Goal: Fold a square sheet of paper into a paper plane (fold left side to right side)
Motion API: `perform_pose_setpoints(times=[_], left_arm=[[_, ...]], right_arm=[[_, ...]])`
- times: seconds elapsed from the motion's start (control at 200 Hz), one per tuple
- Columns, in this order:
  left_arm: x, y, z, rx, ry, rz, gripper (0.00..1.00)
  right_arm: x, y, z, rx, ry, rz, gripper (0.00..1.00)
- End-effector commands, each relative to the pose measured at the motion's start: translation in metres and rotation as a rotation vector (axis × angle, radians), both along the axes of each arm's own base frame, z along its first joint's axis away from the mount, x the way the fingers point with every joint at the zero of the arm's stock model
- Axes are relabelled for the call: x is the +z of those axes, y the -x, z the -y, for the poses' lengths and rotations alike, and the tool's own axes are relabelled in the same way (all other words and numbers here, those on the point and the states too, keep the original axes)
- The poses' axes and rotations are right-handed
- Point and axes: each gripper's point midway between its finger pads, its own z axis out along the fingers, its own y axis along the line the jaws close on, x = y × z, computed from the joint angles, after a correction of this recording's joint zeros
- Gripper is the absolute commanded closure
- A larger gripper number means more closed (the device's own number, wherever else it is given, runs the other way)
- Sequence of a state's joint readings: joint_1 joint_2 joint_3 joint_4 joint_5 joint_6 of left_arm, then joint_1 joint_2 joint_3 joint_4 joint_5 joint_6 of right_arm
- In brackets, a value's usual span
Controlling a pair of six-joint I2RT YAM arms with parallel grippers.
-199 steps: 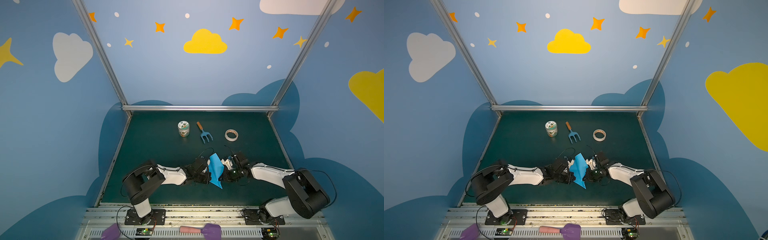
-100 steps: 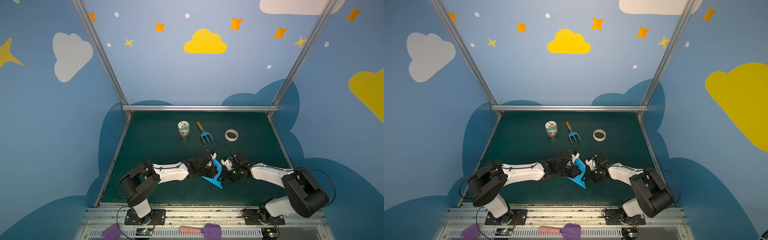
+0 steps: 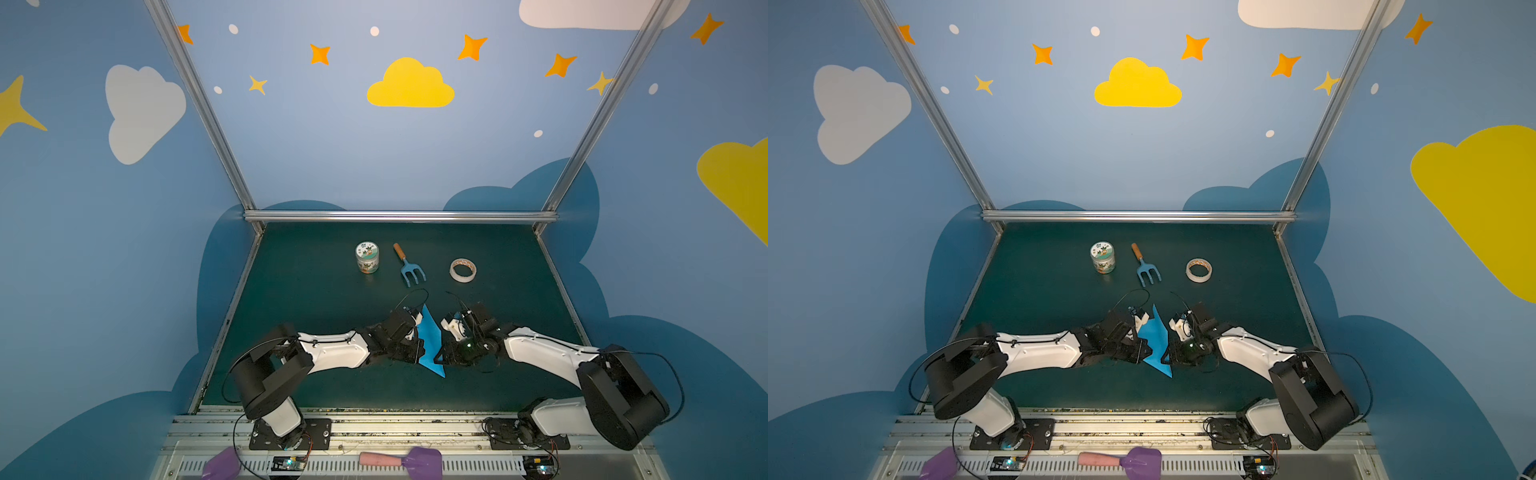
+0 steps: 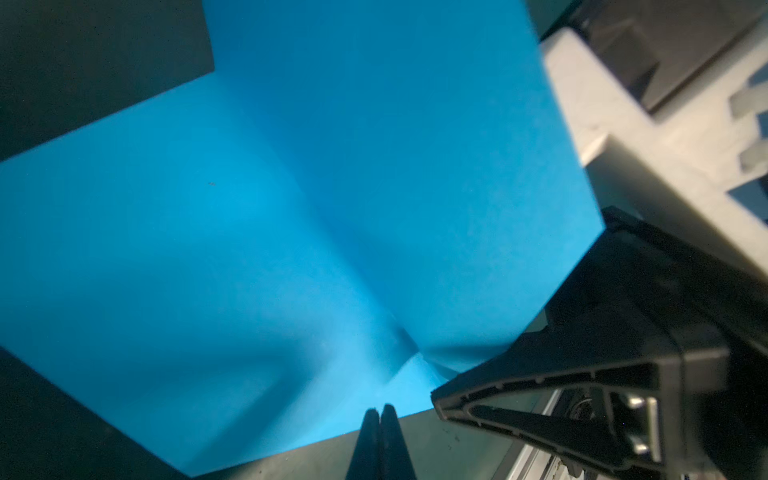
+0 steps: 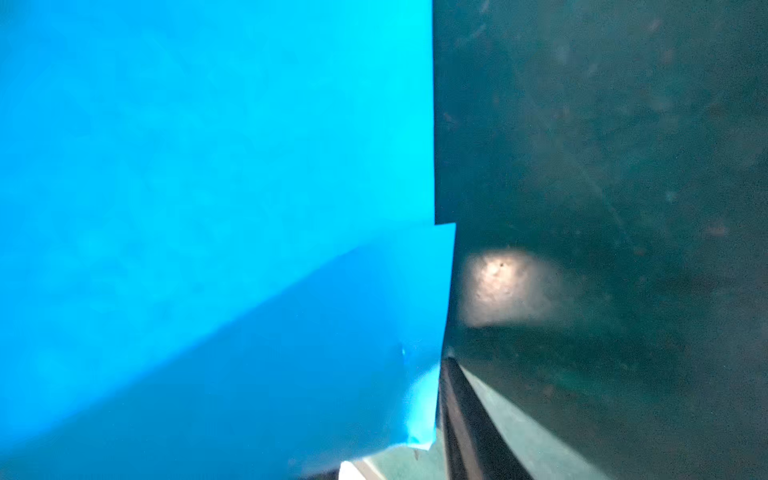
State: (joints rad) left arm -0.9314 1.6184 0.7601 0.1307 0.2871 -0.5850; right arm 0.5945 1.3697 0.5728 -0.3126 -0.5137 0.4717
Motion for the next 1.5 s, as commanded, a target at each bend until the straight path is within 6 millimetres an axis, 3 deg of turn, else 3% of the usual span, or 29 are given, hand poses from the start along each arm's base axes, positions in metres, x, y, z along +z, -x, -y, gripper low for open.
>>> perform_pose_setpoints(times=[0.0, 0.27, 0.345, 0.37, 0.486, 0.671, 0.906, 1.312, 1.497], left_arm=[[0.01, -0.005, -0.002, 0.022, 0.019, 0.023, 0.96], [0.014, -0.006, -0.003, 0.009, 0.029, 0.015, 0.96], [0.014, -0.007, -0.003, 0.009, 0.033, 0.014, 0.96], [0.014, -0.007, -0.003, 0.01, 0.033, 0.015, 0.96], [0.014, -0.007, -0.003, 0.012, 0.035, 0.012, 0.96], [0.012, -0.006, -0.003, 0.009, 0.036, 0.009, 0.96], [0.006, -0.005, -0.003, 0.008, 0.033, -0.004, 0.96], [-0.026, -0.003, -0.034, 0.092, -0.068, -0.011, 0.96], [-0.031, -0.008, -0.032, 0.101, -0.066, -0.009, 0.96]], right_arm=[[0.008, -0.001, 0.002, 0.005, 0.023, 0.029, 0.65], [0.025, -0.013, 0.001, 0.005, 0.041, 0.083, 0.66], [0.022, -0.014, 0.002, 0.01, 0.059, 0.078, 0.66], [0.029, -0.021, -0.003, 0.011, 0.049, 0.099, 0.66], [0.028, -0.028, -0.007, 0.02, 0.056, 0.098, 0.68], [0.028, -0.034, -0.016, 0.032, 0.042, 0.095, 0.9], [0.016, -0.029, -0.032, 0.07, 0.023, 0.058, 1.0], [0.015, -0.029, -0.041, 0.098, 0.03, 0.051, 1.0], [0.016, -0.03, -0.044, 0.113, 0.037, 0.053, 0.99]])
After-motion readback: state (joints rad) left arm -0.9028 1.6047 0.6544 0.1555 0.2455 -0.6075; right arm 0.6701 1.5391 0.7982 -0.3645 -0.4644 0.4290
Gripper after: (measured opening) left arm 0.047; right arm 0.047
